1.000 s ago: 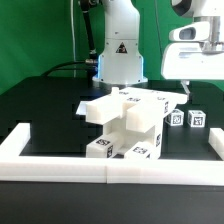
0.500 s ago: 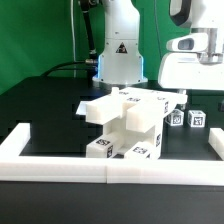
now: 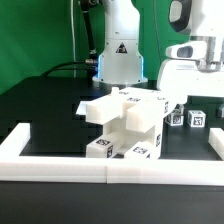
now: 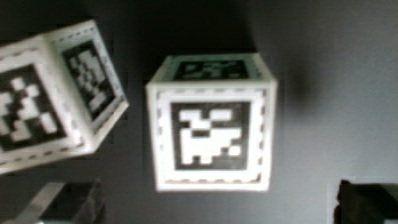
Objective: Assemble chair
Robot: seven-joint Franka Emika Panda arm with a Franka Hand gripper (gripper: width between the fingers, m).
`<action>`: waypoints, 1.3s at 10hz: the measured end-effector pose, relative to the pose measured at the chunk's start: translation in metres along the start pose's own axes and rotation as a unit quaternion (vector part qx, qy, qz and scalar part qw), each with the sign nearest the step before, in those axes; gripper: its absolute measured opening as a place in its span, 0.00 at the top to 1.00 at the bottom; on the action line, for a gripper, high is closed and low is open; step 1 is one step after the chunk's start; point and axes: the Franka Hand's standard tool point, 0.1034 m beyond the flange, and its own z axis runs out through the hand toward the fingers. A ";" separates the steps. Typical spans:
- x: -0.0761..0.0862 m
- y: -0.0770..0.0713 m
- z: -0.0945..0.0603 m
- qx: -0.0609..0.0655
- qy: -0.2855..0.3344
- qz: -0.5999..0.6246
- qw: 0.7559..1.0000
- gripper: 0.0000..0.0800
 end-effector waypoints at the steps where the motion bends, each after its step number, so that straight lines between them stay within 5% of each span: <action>1: -0.002 -0.003 0.001 0.000 -0.001 -0.004 1.000 0.19; 13: -0.013 -0.002 0.012 -0.005 -0.001 -0.014 1.000 0.19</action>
Offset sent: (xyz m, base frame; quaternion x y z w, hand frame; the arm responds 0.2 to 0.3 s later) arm 0.0000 0.0000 0.0000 0.0000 0.0000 0.0000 1.0000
